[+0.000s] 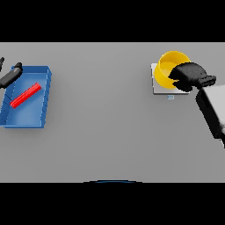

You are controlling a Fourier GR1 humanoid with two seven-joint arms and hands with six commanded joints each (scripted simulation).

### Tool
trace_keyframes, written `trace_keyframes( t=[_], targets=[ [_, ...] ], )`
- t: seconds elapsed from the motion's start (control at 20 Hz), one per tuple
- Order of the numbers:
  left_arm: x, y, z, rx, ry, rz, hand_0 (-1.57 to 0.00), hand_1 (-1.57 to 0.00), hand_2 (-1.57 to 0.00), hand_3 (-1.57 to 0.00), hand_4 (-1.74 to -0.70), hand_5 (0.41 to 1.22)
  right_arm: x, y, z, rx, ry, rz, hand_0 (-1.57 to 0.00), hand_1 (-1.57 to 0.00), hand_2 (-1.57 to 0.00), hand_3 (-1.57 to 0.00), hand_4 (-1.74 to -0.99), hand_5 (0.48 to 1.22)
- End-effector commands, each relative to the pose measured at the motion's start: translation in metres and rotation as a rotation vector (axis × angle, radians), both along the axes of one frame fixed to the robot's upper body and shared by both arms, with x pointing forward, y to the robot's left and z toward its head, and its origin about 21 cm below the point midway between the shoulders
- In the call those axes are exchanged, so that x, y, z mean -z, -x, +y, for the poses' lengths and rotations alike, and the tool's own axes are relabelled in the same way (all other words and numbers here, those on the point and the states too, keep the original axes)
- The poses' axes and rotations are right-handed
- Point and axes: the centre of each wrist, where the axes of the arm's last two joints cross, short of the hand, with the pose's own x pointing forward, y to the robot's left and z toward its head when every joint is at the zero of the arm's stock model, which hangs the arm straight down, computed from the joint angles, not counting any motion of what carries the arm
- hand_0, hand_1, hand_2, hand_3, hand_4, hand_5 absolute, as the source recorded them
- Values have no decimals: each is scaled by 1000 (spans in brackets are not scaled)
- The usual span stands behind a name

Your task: Pick up the red beaker and tilt it to pour out 1 green nut into yellow bowl. Pick up the yellow bowl and place it on the metallic measuring scale.

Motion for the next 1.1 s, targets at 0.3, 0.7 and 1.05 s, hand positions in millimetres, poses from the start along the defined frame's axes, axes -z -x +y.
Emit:
trace_keyframes(
  t=[0.3,0.7,1.05],
  targets=[
    [4,-3,-4,3,-6,11,1,1,1,1,-730,720,1,-4,-4,25,-25,35,-1128,-1322,-1330,-1057,-1701,1221],
    [7,-4,-3,-2,-4,13,1,1,1,1,-723,705,5,-5,-2,15,8,76,-188,-304,-446,-490,-1485,859],
    [1,-4,-4,5,-7,4,1,1,1,1,-720,693,5,-4,-7,45,14,107,-39,-63,-103,-272,-1410,759]
  ],
)
